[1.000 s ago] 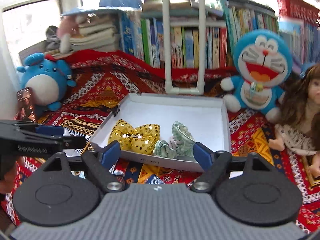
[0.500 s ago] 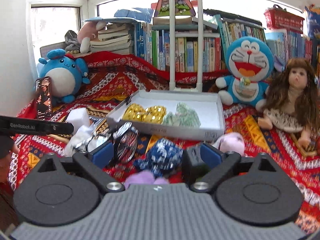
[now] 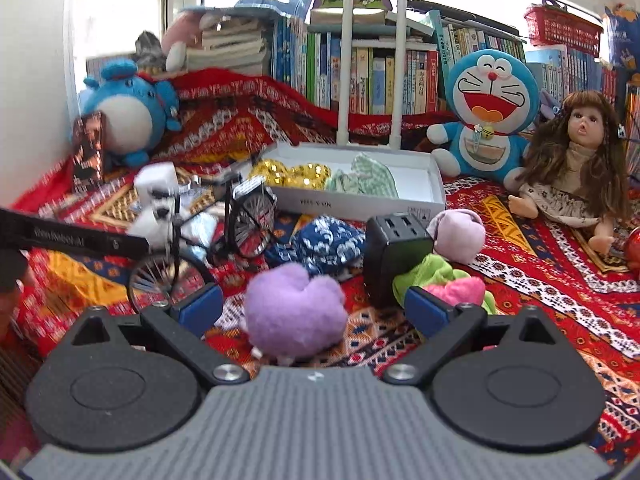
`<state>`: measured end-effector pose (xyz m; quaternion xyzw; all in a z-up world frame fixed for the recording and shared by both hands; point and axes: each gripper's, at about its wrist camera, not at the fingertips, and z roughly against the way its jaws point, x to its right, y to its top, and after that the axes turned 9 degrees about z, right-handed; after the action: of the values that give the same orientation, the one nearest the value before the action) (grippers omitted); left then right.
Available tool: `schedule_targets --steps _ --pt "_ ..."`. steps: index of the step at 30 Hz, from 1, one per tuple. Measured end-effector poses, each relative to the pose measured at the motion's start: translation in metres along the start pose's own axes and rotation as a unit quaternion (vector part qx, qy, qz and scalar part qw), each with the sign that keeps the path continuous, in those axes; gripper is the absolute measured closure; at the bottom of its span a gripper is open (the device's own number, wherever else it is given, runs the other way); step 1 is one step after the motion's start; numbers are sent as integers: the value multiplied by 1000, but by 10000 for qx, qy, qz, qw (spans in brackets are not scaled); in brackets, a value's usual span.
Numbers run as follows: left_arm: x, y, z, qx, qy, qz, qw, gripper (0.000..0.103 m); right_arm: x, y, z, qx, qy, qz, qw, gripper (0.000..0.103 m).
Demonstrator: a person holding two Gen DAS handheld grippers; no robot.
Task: Organize soft objects
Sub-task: 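Move the left tool to the white fluffy plush while the right tool approaches the purple heart plush, then close the left gripper on the white plush while the right gripper grasps the purple heart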
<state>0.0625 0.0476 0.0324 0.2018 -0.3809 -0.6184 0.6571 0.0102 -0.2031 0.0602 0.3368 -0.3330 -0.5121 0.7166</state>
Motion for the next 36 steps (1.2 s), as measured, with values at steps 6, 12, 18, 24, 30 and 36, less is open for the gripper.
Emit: schedule_targets --steps 6,12,18,24,30,36 --pt "1 -5 -3 -11 24 -59 10000 18 -7 -6 -6 -160 -92 74 9998 2" --pt "1 -9 -8 -41 69 -61 9999 18 -11 -9 -11 -239 -28 62 9997 6" --pt "0 -10 -12 -69 101 -64 9999 18 -16 -11 -14 -270 -27 138 9995 7" --pt "-1 -8 -17 -82 113 -38 9999 18 -16 -11 -17 -279 -29 109 9995 8" --pt "-1 -7 -20 -84 127 -27 9999 18 -16 -12 -19 -301 -13 123 9995 9" --pt "-2 -5 -25 -111 79 7 9999 18 -19 -12 -22 -320 15 155 9994 10"
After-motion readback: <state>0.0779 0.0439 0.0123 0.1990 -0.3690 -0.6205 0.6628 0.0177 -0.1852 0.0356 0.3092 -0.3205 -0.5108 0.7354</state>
